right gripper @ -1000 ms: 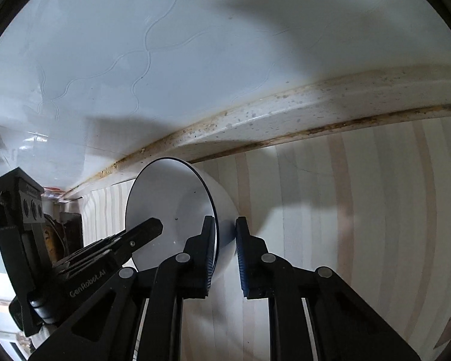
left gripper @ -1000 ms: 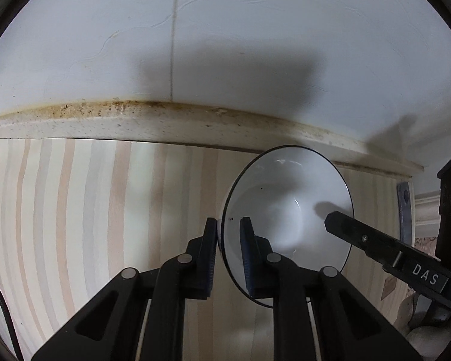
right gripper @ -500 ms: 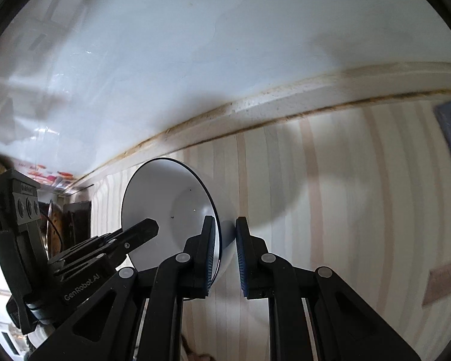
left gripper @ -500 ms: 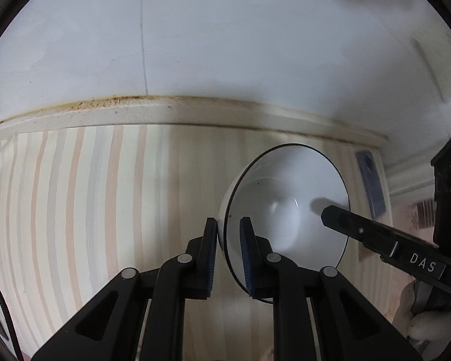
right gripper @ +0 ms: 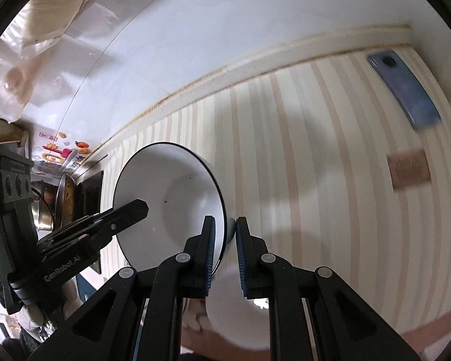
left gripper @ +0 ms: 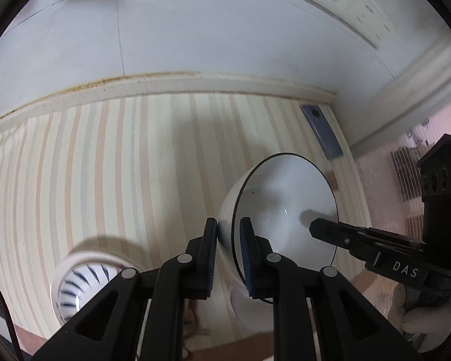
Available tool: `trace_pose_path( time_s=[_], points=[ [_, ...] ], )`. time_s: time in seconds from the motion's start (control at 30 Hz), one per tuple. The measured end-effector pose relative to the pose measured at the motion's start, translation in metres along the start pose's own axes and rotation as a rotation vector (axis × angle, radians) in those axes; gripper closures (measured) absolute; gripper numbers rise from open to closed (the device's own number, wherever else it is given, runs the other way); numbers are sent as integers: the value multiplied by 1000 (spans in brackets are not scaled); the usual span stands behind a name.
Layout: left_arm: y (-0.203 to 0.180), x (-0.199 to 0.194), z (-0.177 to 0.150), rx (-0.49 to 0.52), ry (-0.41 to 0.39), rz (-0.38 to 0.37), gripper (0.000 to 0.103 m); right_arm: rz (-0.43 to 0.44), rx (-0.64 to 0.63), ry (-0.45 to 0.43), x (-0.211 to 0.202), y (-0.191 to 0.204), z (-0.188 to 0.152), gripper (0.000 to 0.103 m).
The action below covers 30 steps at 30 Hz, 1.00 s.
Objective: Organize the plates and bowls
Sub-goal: 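Lower the nested bowls into the black-rimmed white bowl with both grippers, then set the bowl stack on the counter and open both grippers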
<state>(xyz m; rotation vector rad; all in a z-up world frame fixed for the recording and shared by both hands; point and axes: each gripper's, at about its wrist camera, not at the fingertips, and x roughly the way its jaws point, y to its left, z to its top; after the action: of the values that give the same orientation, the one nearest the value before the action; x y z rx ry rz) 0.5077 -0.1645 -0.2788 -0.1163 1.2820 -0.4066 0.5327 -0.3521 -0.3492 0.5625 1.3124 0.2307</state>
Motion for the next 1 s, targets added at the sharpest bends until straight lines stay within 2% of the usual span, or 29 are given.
trace_pose_path(
  time_s=[0.27,0.47,0.67,1.0],
  points=[
    [-24,6,-40,44,57,-10,90,-12,62,17,-20,-25,-60,88],
    [-31,19,-58,61,97,5,90,-41,66,55,-14,-38,-86,87],
    [-34,36,-71,76,141,32,90,-51,84,86,0,-50,-95,88],
    [-37,58,-79,86,185,75,90,-85,74,109,14,-56,-90,87]
  ],
)
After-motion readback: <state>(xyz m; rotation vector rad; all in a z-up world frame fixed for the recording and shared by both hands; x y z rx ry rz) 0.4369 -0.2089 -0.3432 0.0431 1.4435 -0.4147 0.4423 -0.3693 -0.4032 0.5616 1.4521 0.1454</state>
